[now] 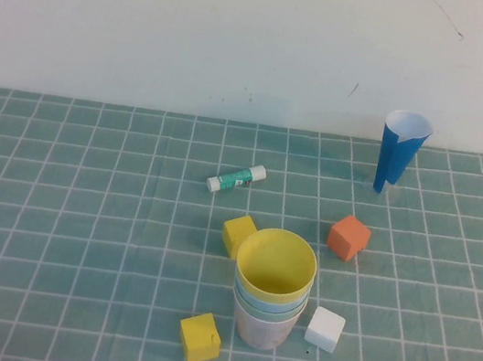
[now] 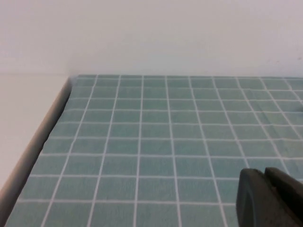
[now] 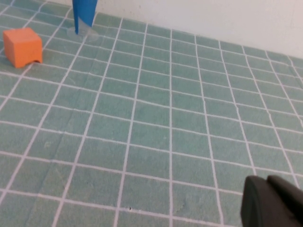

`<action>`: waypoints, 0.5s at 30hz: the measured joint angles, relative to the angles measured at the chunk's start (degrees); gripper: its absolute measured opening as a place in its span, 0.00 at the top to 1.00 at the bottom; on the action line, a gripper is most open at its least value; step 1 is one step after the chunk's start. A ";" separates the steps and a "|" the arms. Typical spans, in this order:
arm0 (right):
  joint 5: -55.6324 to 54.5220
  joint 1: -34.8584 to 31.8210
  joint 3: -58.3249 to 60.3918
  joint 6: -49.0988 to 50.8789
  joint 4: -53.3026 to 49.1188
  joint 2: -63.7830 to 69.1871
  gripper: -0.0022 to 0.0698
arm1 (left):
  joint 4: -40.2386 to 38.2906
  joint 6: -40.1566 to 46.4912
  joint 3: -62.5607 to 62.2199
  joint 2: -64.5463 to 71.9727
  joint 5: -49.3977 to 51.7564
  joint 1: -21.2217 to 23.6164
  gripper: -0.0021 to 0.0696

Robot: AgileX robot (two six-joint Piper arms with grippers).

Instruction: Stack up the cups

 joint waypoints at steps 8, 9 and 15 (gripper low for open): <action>0.03 0.00 0.00 0.00 0.00 0.00 0.97 | -4.87 1.44 3.50 -0.11 0.02 3.73 0.97; 0.13 0.00 0.00 0.00 0.00 0.00 0.97 | -5.31 1.47 3.50 -0.14 -0.10 3.73 0.97; 0.13 0.00 0.00 0.00 0.00 0.00 0.97 | -6.59 4.91 3.39 -0.24 3.14 3.98 0.97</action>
